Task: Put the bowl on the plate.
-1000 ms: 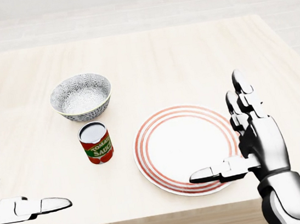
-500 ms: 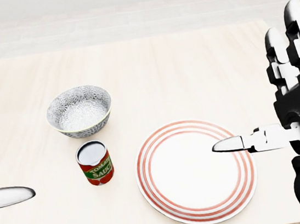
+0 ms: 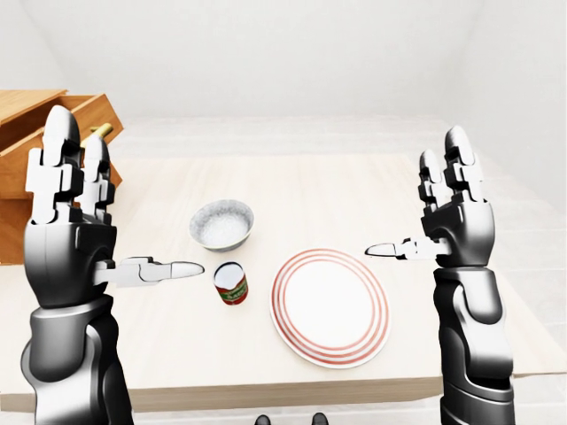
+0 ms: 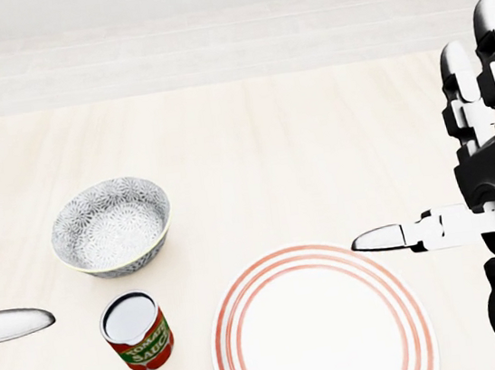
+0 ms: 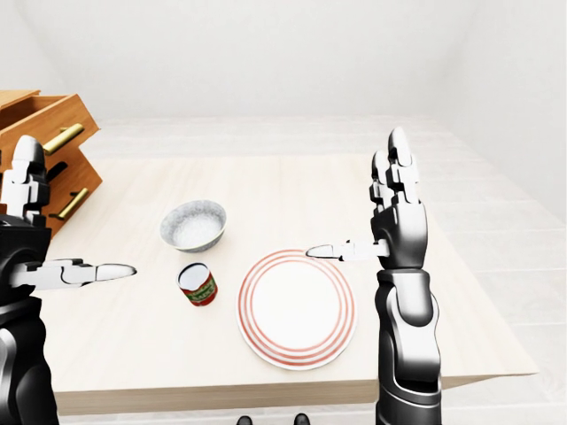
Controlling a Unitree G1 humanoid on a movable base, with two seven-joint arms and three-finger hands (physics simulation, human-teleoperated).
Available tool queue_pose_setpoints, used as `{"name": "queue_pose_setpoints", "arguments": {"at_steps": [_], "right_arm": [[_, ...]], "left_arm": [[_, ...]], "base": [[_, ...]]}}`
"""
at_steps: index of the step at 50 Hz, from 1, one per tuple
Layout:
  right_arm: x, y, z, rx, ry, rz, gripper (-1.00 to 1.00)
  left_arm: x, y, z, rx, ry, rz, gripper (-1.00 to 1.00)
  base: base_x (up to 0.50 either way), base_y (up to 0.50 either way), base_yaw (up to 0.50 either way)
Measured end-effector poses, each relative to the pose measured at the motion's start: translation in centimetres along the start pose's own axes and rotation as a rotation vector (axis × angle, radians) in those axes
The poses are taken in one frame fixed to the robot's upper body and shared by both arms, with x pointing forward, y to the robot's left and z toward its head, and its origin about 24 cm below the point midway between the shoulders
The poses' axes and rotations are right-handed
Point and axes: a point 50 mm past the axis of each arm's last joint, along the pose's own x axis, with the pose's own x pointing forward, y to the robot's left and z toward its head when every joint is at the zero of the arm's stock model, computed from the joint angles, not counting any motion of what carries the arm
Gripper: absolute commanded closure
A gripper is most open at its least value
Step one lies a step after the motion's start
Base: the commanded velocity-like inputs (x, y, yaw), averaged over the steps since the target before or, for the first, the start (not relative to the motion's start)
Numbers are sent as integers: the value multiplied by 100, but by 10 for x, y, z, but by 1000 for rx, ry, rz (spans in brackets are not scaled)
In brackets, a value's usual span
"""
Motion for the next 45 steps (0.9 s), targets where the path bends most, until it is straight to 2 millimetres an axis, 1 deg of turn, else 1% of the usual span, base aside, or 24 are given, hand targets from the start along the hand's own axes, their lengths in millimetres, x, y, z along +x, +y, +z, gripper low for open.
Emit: {"name": "queue_pose_setpoints", "arguments": {"at_steps": [7,32,45], "right_arm": [[0,0,-2,-2,7,-1,-100],[0,1,-1,-3,5,4,-100],[1,2,0,-7,1,6,-100]], "left_arm": [[0,0,-1,3,5,-1,-100],[0,-2,-6,16,27,-14,-100],[4,-6,-11,60,51,-11,-100]], "base": [[17,-4,0],[0,0,0],[0,0,0]]}}
